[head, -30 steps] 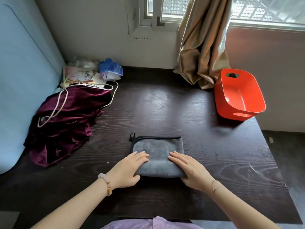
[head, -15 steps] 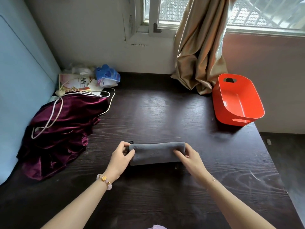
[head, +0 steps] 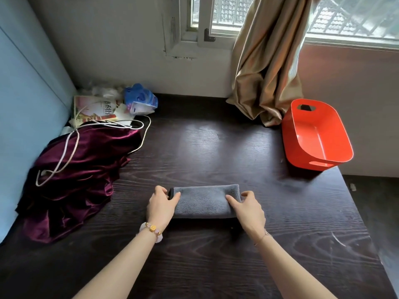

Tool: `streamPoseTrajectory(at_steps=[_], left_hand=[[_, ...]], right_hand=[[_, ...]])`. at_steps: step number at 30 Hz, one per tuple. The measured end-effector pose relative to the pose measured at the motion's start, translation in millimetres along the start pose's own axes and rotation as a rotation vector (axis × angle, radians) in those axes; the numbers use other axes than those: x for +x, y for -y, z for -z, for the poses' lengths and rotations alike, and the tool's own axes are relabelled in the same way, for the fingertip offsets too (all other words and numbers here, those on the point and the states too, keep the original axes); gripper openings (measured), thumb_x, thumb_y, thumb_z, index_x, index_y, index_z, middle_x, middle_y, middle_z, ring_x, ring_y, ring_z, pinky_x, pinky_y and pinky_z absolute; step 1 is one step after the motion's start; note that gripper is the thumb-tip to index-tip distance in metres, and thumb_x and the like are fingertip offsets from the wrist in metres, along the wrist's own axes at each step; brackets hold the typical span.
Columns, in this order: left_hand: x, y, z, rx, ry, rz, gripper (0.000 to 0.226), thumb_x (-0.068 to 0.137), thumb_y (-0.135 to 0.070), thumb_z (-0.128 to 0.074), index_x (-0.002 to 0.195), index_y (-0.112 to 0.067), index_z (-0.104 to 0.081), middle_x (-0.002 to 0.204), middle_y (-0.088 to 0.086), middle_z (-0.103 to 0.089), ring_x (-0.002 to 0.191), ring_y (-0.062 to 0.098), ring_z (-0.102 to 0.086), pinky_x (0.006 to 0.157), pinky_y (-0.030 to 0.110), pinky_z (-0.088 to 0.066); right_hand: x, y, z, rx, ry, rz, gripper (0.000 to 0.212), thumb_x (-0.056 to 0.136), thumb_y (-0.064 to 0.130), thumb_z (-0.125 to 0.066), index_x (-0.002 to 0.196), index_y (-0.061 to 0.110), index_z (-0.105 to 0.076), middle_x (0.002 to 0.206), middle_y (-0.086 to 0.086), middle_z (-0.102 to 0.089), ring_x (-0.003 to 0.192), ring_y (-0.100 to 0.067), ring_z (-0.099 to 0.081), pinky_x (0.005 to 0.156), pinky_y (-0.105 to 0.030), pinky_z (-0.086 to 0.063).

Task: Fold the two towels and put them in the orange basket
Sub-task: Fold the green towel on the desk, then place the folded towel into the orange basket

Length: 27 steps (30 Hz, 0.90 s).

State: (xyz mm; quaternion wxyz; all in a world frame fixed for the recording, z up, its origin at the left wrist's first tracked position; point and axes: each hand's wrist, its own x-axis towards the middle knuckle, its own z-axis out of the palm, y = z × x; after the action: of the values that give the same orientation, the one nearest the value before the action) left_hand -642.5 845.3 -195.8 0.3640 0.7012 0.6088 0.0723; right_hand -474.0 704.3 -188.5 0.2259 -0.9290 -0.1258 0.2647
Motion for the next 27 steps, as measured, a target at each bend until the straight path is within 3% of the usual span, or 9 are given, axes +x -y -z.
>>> streamPoseTrajectory(at_steps=[4, 8, 12, 14, 16, 20, 24, 27], left_hand=[[2.1, -3.0, -2.0, 0.121, 0.046, 0.012, 0.042, 0.088, -0.044, -0.054, 0.11, -0.009, -0.048, 0.105, 0.009, -0.063, 0.094, 0.029, -0.06, 0.069, 0.03, -0.042], [1.7, -7.1, -1.6, 0.098, 0.086, 0.058, 0.045, 0.088, -0.045, -0.053, 0.114, -0.008, -0.049, 0.112, 0.011, -0.063, 0.099, 0.028, -0.059, 0.069, 0.028, -0.039], [-0.2, -10.1, -0.3, 0.099, 0.103, 0.052, 0.045, 0.09, -0.045, -0.051, 0.115, -0.008, -0.049, 0.115, 0.012, -0.062, 0.103, 0.029, -0.058, 0.072, 0.028, -0.04], [-1.1, -12.3, 0.7, 0.104, 0.103, 0.032, 0.044, 0.091, -0.044, -0.049, 0.115, -0.007, -0.048, 0.115, 0.012, -0.061, 0.104, 0.03, -0.058, 0.074, 0.029, -0.039], [-1.0, -14.0, 2.4, 0.077, 0.112, 0.018, 0.043, 0.092, -0.043, -0.049, 0.116, -0.007, -0.048, 0.116, 0.013, -0.061, 0.105, 0.03, -0.057, 0.075, 0.029, -0.039], [6.7, -10.4, 0.8, -0.212, 0.226, 0.104, 0.04, 0.084, -0.044, -0.062, 0.107, -0.013, -0.051, 0.112, 0.01, -0.059, 0.104, 0.027, -0.056, 0.086, 0.04, -0.051], [6.3, -13.5, -4.0, -0.479, 0.309, 0.164, 0.039, 0.079, -0.039, -0.07, 0.105, -0.015, -0.054, 0.107, 0.003, -0.058, 0.093, 0.018, -0.056, 0.074, 0.035, -0.048], [1.7, -23.5, -3.9, -0.65, 0.39, 0.178, 0.036, 0.081, -0.03, -0.07, 0.109, -0.013, -0.054, 0.1, 0.002, -0.06, 0.084, 0.014, -0.057, 0.069, 0.032, -0.046]], right_hand=[[2.0, 2.5, 1.8, -0.001, 0.09, -0.047, 0.052, 0.079, 0.055, -0.06, 0.117, 0.02, -0.051, 0.117, -0.001, -0.062, 0.112, -0.026, -0.056, 0.079, -0.031, -0.036], [11.6, 1.1, 1.3, 0.075, 0.147, -0.057, 0.043, 0.079, 0.042, -0.066, 0.112, 0.016, -0.055, 0.111, 0.0, -0.065, 0.108, -0.021, -0.058, 0.082, -0.029, -0.039], [17.6, -5.1, -4.8, 0.197, 0.187, -0.073, 0.022, 0.073, 0.031, -0.074, 0.084, 0.019, -0.058, 0.095, -0.002, -0.068, 0.096, -0.022, -0.064, 0.09, -0.039, -0.049], [17.5, -10.5, -5.9, 0.325, 0.232, -0.105, 0.019, 0.068, 0.025, -0.076, 0.068, 0.015, -0.06, 0.085, -0.009, -0.071, 0.084, -0.025, -0.066, 0.082, -0.043, -0.053], [14.5, -13.5, -2.1, 0.471, 0.317, -0.159, 0.015, 0.07, 0.017, -0.076, 0.067, 0.012, -0.063, 0.078, -0.013, -0.065, 0.072, -0.023, -0.059, 0.069, -0.035, -0.048], [8.6, -19.9, 14.5, 0.608, 0.365, -0.209, 0.011, 0.075, 0.013, -0.075, 0.074, 0.007, -0.065, 0.075, -0.01, -0.057, 0.064, -0.017, -0.05, 0.059, -0.024, -0.034], [-4.2, -25.7, 34.4, 0.755, 0.399, -0.253, 0.004, 0.08, 0.014, -0.072, 0.081, 0.012, -0.069, 0.071, 0.001, -0.067, 0.063, -0.008, -0.059, 0.055, -0.018, -0.044], [-11.6, -33.9, 45.5, 0.891, 0.43, -0.323, 0.006, 0.078, 0.015, -0.071, 0.084, 0.014, -0.068, 0.076, 0.0, -0.066, 0.069, -0.013, -0.059, 0.064, -0.025, -0.047]])
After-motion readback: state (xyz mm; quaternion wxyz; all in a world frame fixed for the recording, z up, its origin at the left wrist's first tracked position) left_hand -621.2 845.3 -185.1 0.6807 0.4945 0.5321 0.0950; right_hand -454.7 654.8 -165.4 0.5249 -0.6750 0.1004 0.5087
